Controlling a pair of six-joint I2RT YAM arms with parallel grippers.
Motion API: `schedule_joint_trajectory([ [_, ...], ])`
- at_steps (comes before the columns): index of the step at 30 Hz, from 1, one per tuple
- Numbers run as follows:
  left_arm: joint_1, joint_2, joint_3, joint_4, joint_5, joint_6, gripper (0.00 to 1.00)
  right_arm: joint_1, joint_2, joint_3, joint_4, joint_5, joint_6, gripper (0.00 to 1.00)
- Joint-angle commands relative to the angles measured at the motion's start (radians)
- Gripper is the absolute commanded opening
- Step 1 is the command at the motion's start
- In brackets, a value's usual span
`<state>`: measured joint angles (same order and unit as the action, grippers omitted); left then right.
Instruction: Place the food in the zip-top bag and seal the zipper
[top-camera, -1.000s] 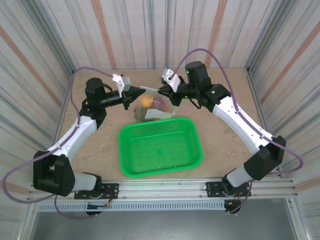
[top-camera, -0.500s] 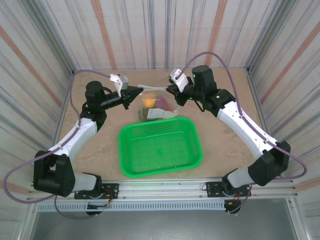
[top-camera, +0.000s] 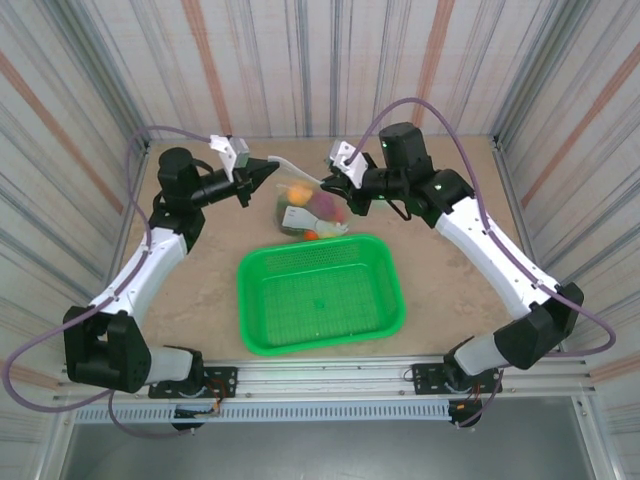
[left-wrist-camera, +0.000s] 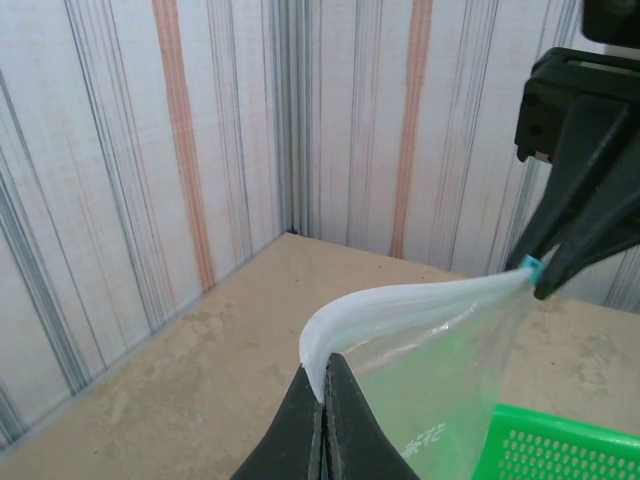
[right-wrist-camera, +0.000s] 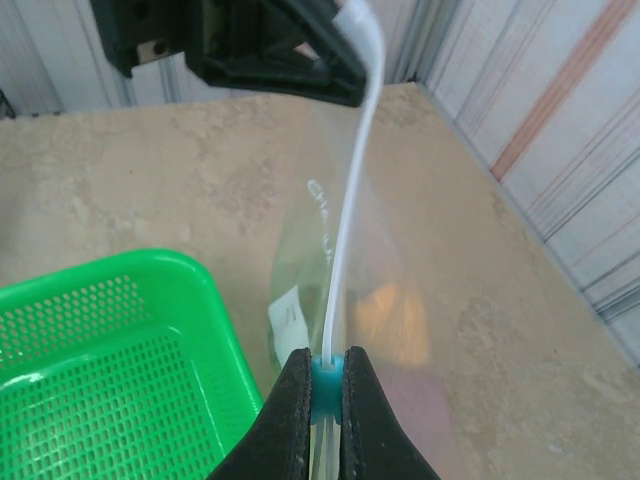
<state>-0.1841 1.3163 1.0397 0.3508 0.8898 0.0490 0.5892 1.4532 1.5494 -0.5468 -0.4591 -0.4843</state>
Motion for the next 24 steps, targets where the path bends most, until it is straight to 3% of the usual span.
schedule_joint_trajectory([
  [1, 0.068, -0.018, 0.06, 0.01, -0.079, 0.032, 0.0, 0.021, 0.011, 0.02, -0.161, 0.177, -0.06, 0.05],
  [5, 0.073, -0.038, 0.059, 0.04, -0.088, 0.01, 0.0, 0.012, -0.003, -0.009, -0.143, 0.262, -0.034, 0.05],
  [9, 0.097, -0.048, 0.052, 0.091, -0.125, -0.046, 0.0, -0.02, -0.042, -0.056, -0.137, 0.259, 0.014, 0.06],
  [21, 0.107, -0.027, 0.101, 0.099, -0.124, -0.079, 0.0, -0.098, -0.142, -0.167, -0.142, 0.159, 0.089, 0.09],
  [24, 0.062, -0.02, 0.11, 0.077, -0.1, -0.05, 0.0, -0.09, -0.127, -0.145, -0.137, 0.113, 0.105, 0.11],
])
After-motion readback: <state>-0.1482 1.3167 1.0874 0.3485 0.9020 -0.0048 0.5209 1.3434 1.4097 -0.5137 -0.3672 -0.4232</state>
